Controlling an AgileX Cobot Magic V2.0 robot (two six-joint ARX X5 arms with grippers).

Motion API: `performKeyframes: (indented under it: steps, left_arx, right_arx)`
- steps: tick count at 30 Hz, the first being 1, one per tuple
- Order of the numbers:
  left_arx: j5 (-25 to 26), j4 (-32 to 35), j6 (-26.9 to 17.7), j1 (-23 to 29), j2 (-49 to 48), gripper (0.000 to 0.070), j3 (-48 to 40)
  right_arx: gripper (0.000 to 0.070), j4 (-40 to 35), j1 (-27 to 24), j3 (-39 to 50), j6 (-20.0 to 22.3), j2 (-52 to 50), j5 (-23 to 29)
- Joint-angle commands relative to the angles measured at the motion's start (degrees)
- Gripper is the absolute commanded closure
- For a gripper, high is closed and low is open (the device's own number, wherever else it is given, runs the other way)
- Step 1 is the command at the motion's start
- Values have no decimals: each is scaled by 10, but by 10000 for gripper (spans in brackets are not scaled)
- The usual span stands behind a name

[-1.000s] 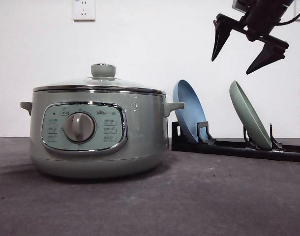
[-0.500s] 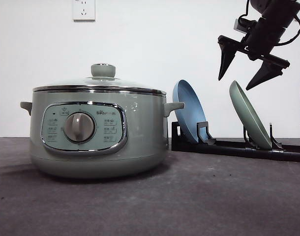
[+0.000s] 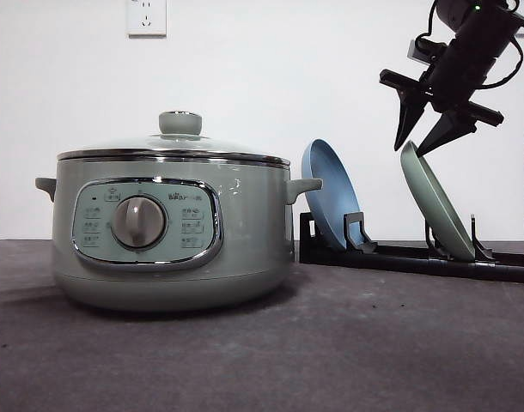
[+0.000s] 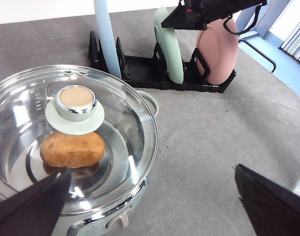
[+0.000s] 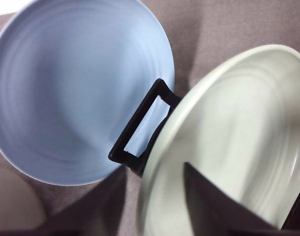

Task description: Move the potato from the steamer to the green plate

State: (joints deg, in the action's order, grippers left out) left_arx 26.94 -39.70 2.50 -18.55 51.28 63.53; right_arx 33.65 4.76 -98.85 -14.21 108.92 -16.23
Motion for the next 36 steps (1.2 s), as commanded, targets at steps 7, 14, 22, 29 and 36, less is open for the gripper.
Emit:
performKeyframes:
  steps: [7,14,22,29,36]
  left_arx:
    - [1,2,-2,-2,5,24,11]
    - [1,-5,-6,-2,4,25,11]
    - [1,-17,-17,-2,4,25,11]
    - [1,-17,-20,-2,4,25,11]
    - [1,-16,-21,-2,4,25,11]
  right_arx:
    - [694,-6,-1,-14,-10,12,-2]
    - [694,-9,-1,-14,-19,1,-6]
    - [694,-9,0,-14,-36,-53,-37]
    - [694,-1,6,-14,-24,-132,-83]
    - [694,63,42,-14,53,-226,-92]
